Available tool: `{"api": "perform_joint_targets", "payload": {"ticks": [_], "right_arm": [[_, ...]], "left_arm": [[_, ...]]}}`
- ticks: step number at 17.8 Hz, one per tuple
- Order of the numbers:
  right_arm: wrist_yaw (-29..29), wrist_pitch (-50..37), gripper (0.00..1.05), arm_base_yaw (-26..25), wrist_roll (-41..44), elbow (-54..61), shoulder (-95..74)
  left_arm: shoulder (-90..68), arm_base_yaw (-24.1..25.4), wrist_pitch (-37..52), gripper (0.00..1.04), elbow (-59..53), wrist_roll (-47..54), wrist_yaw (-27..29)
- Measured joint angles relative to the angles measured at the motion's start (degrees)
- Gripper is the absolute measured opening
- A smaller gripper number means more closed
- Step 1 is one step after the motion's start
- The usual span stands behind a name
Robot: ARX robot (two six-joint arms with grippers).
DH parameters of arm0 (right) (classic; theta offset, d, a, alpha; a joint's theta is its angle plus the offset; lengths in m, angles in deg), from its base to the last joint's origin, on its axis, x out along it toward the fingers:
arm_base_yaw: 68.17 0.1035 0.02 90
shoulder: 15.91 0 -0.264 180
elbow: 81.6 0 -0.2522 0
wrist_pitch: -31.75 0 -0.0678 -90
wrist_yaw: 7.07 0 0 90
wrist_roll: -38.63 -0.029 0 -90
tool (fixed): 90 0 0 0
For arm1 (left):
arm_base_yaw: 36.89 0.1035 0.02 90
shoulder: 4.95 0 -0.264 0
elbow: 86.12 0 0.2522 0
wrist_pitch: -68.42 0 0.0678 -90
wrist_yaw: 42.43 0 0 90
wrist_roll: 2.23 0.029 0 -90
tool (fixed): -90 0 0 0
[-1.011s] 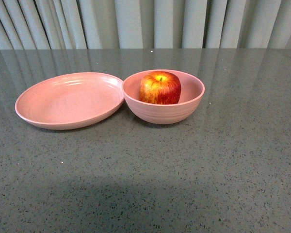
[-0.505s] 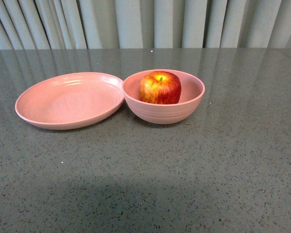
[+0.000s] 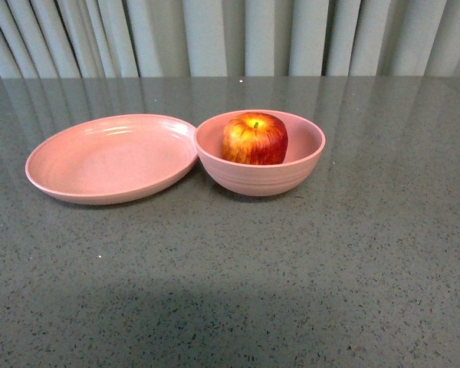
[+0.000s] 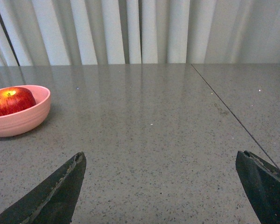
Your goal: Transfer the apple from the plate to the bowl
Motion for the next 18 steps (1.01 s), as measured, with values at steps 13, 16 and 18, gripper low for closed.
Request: {"api": "perform_joint_targets", "payload": {"ticks": [13, 16, 18], "right_arm": [[0.00, 0.02, 0.98, 0.00, 0.00, 0.00, 0.00], [0.00, 0.02, 0.98, 0.00, 0.00, 0.00, 0.00], [0.00, 0.02, 0.98, 0.00, 0.00, 0.00, 0.00]], "left_arm": [[0.00, 0.00, 0.00, 0.98, -0.02, 0.04, 0.00], [0.00, 0.00, 0.00, 0.98, -0.02, 0.04, 0.00], [0.00, 0.00, 0.00, 0.98, -0.02, 0.04, 0.00]]}}
